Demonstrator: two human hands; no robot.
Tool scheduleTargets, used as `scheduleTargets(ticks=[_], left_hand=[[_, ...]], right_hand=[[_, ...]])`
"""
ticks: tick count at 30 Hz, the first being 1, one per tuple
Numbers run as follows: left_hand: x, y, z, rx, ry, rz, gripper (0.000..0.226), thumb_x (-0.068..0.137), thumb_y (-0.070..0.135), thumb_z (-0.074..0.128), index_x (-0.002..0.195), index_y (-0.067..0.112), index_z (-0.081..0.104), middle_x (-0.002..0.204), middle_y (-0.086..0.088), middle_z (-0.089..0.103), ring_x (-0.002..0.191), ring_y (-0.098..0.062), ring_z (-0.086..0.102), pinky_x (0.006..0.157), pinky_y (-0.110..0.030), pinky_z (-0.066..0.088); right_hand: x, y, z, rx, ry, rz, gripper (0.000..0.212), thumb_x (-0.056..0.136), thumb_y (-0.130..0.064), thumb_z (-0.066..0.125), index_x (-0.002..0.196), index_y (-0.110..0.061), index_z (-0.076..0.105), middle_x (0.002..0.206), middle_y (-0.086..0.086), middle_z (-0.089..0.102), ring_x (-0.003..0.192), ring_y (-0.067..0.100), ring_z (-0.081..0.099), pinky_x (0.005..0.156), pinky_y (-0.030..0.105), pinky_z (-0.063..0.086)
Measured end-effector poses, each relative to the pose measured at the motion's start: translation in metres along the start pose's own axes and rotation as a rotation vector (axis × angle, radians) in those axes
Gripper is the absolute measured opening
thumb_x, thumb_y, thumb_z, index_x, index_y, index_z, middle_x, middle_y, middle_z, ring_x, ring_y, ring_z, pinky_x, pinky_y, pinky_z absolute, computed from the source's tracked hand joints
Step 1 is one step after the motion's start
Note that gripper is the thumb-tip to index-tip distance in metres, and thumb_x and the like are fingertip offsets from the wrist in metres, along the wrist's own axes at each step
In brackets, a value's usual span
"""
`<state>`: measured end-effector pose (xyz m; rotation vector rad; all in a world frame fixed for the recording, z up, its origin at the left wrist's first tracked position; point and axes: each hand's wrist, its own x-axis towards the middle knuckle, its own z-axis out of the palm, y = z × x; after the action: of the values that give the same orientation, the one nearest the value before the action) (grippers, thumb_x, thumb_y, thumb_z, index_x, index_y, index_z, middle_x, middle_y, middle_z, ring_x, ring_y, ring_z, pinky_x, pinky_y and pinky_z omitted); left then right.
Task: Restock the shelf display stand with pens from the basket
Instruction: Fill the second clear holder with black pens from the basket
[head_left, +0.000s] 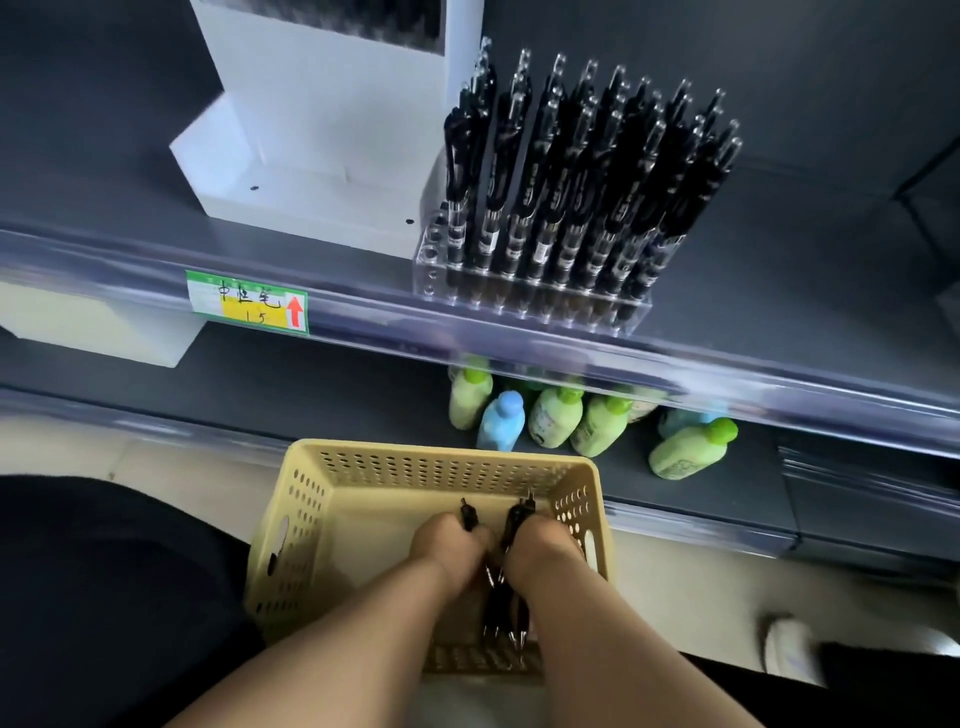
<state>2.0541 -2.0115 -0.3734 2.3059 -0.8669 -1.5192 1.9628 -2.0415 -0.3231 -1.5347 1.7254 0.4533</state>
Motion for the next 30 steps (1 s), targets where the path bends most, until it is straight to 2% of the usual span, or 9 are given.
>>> scheduleTargets(ticks=[3, 5, 7, 10, 15, 19, 22, 26, 30], left_hand=[[-0.006, -0.002, -0.007, -0.107, -0.002, 0.035, 0.031, 0.063, 0.037, 0.052, 0.076, 0.011, 0.062, 0.095, -0.018, 0.070, 0.092, -0.033, 0.066, 0.081, -0.039, 0.055], [-0.016, -0.002, -0.015, -0.110, 0.033, 0.080, 0.017, 0.075, 0.032, 0.056, 0.074, 0.014, 0.058, 0.094, -0.015, 0.070, 0.090, -0.030, 0.066, 0.079, -0.037, 0.055], [-0.034, -0.001, -0.026, -0.114, 0.077, 0.148, 0.007, 0.085, 0.022, 0.057, 0.085, 0.017, 0.062, 0.096, -0.008, 0.070, 0.088, -0.024, 0.065, 0.076, -0.026, 0.051], [-0.054, -0.005, -0.033, -0.162, 0.105, 0.248, 0.011, 0.088, 0.019, 0.058, 0.097, 0.016, 0.063, 0.099, -0.005, 0.070, 0.091, -0.023, 0.064, 0.079, -0.028, 0.050], [-0.090, 0.012, -0.066, -0.159, 0.202, 0.460, 0.014, 0.091, 0.014, 0.053, 0.086, 0.027, 0.053, 0.088, 0.005, 0.064, 0.088, -0.017, 0.062, 0.075, -0.025, 0.046], [-0.123, 0.044, -0.115, -0.158, 0.335, 0.683, 0.012, 0.093, 0.016, 0.052, 0.099, 0.023, 0.058, 0.096, 0.010, 0.065, 0.091, -0.011, 0.062, 0.076, -0.022, 0.048], [-0.139, 0.065, -0.149, -0.201, 0.391, 0.850, 0.016, 0.093, 0.022, 0.053, 0.107, 0.023, 0.059, 0.101, 0.009, 0.066, 0.095, -0.007, 0.063, 0.084, -0.028, 0.051], [-0.147, 0.085, -0.183, -0.295, 0.489, 0.929, 0.027, 0.094, 0.024, 0.053, 0.120, 0.022, 0.057, 0.112, 0.011, 0.062, 0.103, -0.003, 0.058, 0.083, -0.017, 0.044], [-0.149, 0.109, -0.208, -0.401, 0.561, 0.980, 0.016, 0.093, 0.019, 0.054, 0.106, 0.027, 0.058, 0.098, 0.019, 0.062, 0.091, 0.005, 0.056, 0.074, -0.005, 0.042]], right_hand=[[-0.008, -0.006, -0.001, 0.121, 0.003, 0.014, 0.042, 0.101, -0.012, 0.033, 0.138, 0.007, 0.031, 0.144, 0.018, 0.037, 0.133, 0.026, 0.038, 0.075, -0.003, 0.040], [-0.016, -0.010, -0.003, 0.028, 0.037, 0.019, 0.050, 0.098, -0.018, 0.040, 0.141, 0.003, 0.028, 0.146, 0.015, 0.035, 0.135, 0.025, 0.036, 0.102, 0.017, 0.037], [-0.026, -0.015, -0.004, -0.024, 0.068, -0.021, 0.052, 0.094, -0.020, 0.047, 0.140, -0.002, 0.032, 0.142, 0.013, 0.042, 0.130, 0.026, 0.043, 0.106, 0.031, 0.038], [-0.048, -0.023, -0.003, 0.040, 0.155, -0.113, 0.040, 0.095, -0.025, 0.043, 0.131, -0.009, 0.040, 0.129, 0.012, 0.054, 0.118, 0.028, 0.053, 0.100, 0.036, 0.044], [-0.083, -0.036, -0.005, 0.202, 0.452, -0.312, 0.028, 0.095, -0.035, 0.044, 0.111, -0.014, 0.053, 0.113, 0.006, 0.058, 0.104, 0.023, 0.056, 0.092, 0.033, 0.045], [-0.113, -0.049, -0.034, 0.425, 0.659, -0.460, 0.013, 0.093, -0.030, 0.054, 0.096, -0.024, 0.043, 0.080, -0.010, 0.057, 0.068, 0.006, 0.054, 0.056, 0.018, 0.041], [-0.131, -0.058, -0.054, 0.709, 0.734, -0.545, 0.018, 0.090, -0.024, 0.059, 0.104, -0.022, 0.048, 0.079, -0.010, 0.061, 0.071, 0.007, 0.060, 0.062, 0.021, 0.047], [-0.158, -0.072, -0.080, 1.014, 0.715, -0.673, 0.008, 0.094, -0.022, 0.053, 0.096, -0.029, 0.051, 0.087, -0.007, 0.068, 0.075, 0.005, 0.064, 0.067, 0.024, 0.050], [-0.180, -0.082, -0.119, 1.059, 0.810, -0.825, 0.013, 0.097, -0.015, 0.045, 0.094, -0.026, 0.051, 0.087, -0.016, 0.067, 0.076, 0.008, 0.066, 0.062, 0.027, 0.052]])
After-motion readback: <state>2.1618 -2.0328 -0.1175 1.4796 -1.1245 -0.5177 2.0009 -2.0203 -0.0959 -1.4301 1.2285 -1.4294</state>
